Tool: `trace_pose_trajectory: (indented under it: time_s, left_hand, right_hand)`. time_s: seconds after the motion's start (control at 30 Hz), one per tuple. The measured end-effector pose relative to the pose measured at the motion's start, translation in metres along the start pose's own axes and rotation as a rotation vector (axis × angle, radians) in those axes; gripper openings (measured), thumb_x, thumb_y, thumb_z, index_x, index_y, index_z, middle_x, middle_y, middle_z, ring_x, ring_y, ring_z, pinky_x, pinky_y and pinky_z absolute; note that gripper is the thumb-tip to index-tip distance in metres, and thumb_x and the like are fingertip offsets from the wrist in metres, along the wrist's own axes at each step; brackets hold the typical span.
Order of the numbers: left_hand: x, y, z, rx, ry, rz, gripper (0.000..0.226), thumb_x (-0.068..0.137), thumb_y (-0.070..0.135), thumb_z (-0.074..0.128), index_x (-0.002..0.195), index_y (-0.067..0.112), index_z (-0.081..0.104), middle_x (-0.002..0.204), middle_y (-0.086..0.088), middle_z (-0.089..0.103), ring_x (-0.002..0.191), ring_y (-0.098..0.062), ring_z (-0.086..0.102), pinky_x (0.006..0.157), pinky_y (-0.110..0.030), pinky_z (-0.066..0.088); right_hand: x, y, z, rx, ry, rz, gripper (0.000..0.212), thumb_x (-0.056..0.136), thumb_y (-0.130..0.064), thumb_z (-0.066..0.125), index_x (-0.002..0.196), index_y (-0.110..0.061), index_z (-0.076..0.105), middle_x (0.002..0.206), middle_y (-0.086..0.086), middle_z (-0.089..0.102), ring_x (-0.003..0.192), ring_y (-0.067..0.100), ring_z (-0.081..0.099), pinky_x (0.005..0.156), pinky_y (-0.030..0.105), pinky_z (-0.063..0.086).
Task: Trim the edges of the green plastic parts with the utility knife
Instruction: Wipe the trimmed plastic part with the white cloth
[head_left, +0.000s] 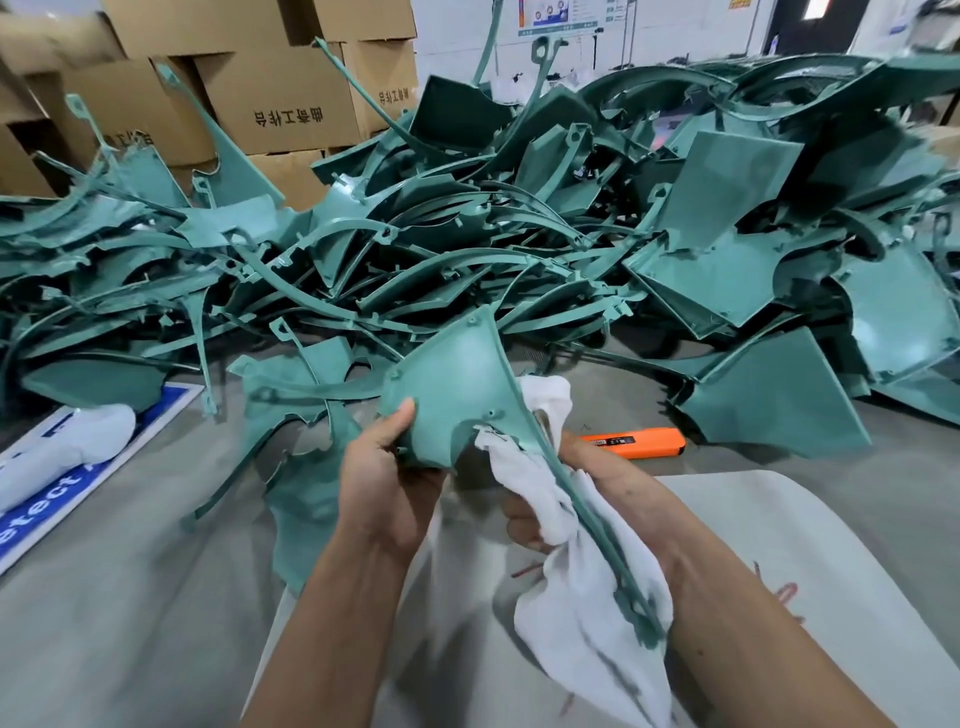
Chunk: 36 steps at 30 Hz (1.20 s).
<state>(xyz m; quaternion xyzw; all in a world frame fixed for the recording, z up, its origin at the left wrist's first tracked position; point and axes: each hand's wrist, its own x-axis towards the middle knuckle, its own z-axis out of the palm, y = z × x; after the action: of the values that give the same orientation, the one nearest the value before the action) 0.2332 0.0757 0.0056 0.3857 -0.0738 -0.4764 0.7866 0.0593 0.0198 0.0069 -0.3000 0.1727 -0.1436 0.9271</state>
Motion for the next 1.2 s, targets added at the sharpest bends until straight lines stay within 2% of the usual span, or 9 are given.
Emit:
trace_pose_trajectory:
  time_s: [0.1, 0.33, 0.47, 0.63, 0.7, 0.8, 0.93, 1.07, 1.2]
  left_hand:
    - [0.005, 0.006, -0.004, -0.108, 0.062, 0.027, 0.033, 0.100, 0.007, 0.053, 0.131, -0.003, 0.059, 0.124, -0.020, 0.071, 0.112, -0.035, 0.069, 0.070, -0.043, 0.065]
    - [0.011, 0.017, -0.015, -0.236, 0.219, 0.117, 0.014, 0.102, 0.009, 0.053, 0.104, 0.004, 0.066, 0.088, -0.007, 0.078, 0.068, -0.017, 0.076, 0.055, -0.025, 0.059]
    - [0.011, 0.019, -0.018, -0.296, 0.251, 0.099, 0.013, 0.103, 0.010, 0.053, 0.101, 0.007, 0.065, 0.095, -0.006, 0.074, 0.055, -0.015, 0.071, 0.048, -0.019, 0.053]
    - [0.009, 0.023, -0.022, -0.386, 0.256, 0.055, 0.018, 0.104, 0.010, 0.049, 0.091, 0.008, 0.062, 0.076, -0.003, 0.067, 0.053, -0.012, 0.060, 0.046, -0.016, 0.044]
    - [0.010, 0.028, -0.026, -0.426, 0.260, 0.032, 0.017, 0.104, 0.011, 0.048, 0.091, 0.008, 0.060, 0.076, -0.001, 0.060, 0.058, -0.011, 0.052, 0.047, -0.018, 0.042]
    - [0.012, 0.031, -0.031, -0.383, 0.264, 0.051, 0.013, 0.104, 0.012, 0.048, 0.099, 0.009, 0.061, 0.081, -0.002, 0.059, 0.063, -0.011, 0.053, 0.047, -0.018, 0.044]
    - [0.011, 0.024, -0.025, -0.289, 0.255, 0.091, 0.018, 0.104, 0.012, 0.047, 0.093, 0.010, 0.061, 0.075, -0.002, 0.062, 0.054, -0.012, 0.058, 0.045, -0.019, 0.045]
    - [0.010, 0.011, -0.016, -0.184, 0.260, 0.183, 0.019, 0.103, 0.012, 0.048, 0.102, 0.007, 0.067, 0.086, -0.003, 0.076, 0.061, -0.014, 0.070, 0.047, -0.019, 0.051]
    - [0.011, 0.010, -0.011, -0.207, 0.298, 0.243, 0.016, 0.102, 0.011, 0.052, 0.102, 0.010, 0.069, 0.085, 0.001, 0.079, 0.071, -0.014, 0.075, 0.054, -0.022, 0.056]
  right_hand:
    - [0.002, 0.003, -0.009, -0.051, -0.025, -0.041, 0.027, 0.100, -0.027, 0.063, 0.079, -0.011, 0.070, 0.061, 0.000, 0.053, 0.051, 0.011, 0.046, 0.050, 0.024, 0.043]
    - [-0.002, 0.000, -0.007, -0.137, -0.053, -0.107, 0.023, 0.092, -0.021, 0.067, 0.076, -0.007, 0.072, 0.062, 0.004, 0.055, 0.050, 0.013, 0.045, 0.047, 0.025, 0.042]
    - [-0.005, 0.001, -0.004, -0.240, 0.022, -0.153, 0.022, 0.086, -0.026, 0.073, 0.075, -0.007, 0.074, 0.064, 0.008, 0.062, 0.049, 0.016, 0.053, 0.046, 0.026, 0.048]
    - [-0.001, 0.005, 0.003, -0.479, 0.285, -0.463, 0.018, 0.093, -0.023, 0.073, 0.078, -0.016, 0.080, 0.070, 0.009, 0.071, 0.057, 0.015, 0.064, 0.054, 0.026, 0.053]
    - [0.002, 0.004, -0.001, -0.491, 0.492, -0.674, 0.020, 0.096, -0.022, 0.069, 0.083, -0.009, 0.077, 0.080, 0.022, 0.074, 0.067, 0.022, 0.068, 0.060, 0.034, 0.055]
    - [-0.005, -0.011, -0.016, -0.560, 0.667, -0.903, 0.017, 0.099, -0.020, 0.070, 0.086, -0.010, 0.075, 0.081, 0.014, 0.075, 0.071, 0.023, 0.068, 0.064, 0.039, 0.057]
    - [-0.017, -0.012, -0.016, -0.564, 0.335, -0.430, 0.048, 0.070, -0.060, 0.082, 0.097, -0.021, 0.078, 0.087, 0.007, 0.080, 0.070, 0.021, 0.076, 0.060, 0.031, 0.060]
    - [-0.005, 0.005, -0.004, -0.837, 0.197, -0.217, 0.071, 0.068, -0.096, 0.056, 0.091, -0.033, 0.082, 0.077, -0.006, 0.076, 0.065, 0.013, 0.070, 0.063, 0.019, 0.052]
    - [-0.003, 0.010, -0.001, -0.700, 0.082, -0.173, 0.055, 0.065, -0.079, 0.080, 0.072, -0.025, 0.076, 0.068, -0.004, 0.071, 0.057, 0.008, 0.066, 0.054, 0.020, 0.051]
